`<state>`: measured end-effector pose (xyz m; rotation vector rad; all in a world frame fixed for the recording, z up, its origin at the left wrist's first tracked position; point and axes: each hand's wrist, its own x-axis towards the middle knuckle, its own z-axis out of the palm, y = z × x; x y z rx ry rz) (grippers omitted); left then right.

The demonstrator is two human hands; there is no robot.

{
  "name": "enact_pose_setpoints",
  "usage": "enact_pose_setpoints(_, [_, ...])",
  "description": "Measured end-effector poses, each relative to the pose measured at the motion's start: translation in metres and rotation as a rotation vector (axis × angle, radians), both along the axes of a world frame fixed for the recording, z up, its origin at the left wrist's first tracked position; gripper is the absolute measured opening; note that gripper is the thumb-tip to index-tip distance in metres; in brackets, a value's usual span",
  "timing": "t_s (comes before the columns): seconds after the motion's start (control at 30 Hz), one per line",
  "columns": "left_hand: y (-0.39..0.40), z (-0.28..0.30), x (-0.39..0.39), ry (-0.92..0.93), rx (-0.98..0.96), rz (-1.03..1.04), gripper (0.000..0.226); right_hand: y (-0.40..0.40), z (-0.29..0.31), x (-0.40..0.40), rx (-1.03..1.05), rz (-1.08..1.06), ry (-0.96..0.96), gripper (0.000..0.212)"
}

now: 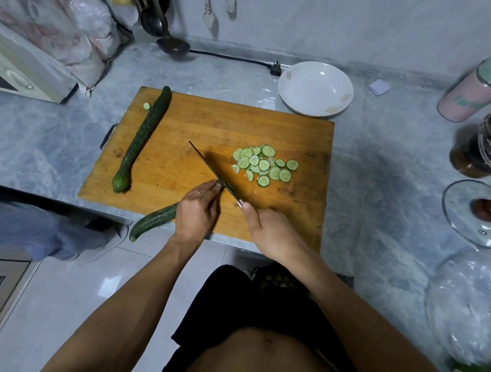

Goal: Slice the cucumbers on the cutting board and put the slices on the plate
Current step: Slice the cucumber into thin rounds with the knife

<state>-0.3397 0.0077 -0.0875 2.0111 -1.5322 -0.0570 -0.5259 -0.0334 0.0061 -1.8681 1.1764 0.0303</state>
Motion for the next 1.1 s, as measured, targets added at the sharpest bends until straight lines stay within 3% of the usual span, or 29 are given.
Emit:
enact_pose_setpoints(0.57, [-0.016, 0.009, -0.011, 0.011, -0.007, -0.015, 0.017, -0.009, 0.012, -0.028, -0.063, -0.005, -0.019, 0.071])
enact_pose_setpoints(0.77, [-0.018, 0.002, -0.011, -0.006, 0.045, -0.019, 0.035, -0.001, 0.01, -0.03, -0.071, 0.03, -0.008, 0.062])
enact_pose_setpoints(1.1, [-0.019, 0.006, -0.013, -0.057, -0.016, -0.035, 0.019, -0.008, 0.005, -0.019, 0.011, -0.006, 0.026, 0.058])
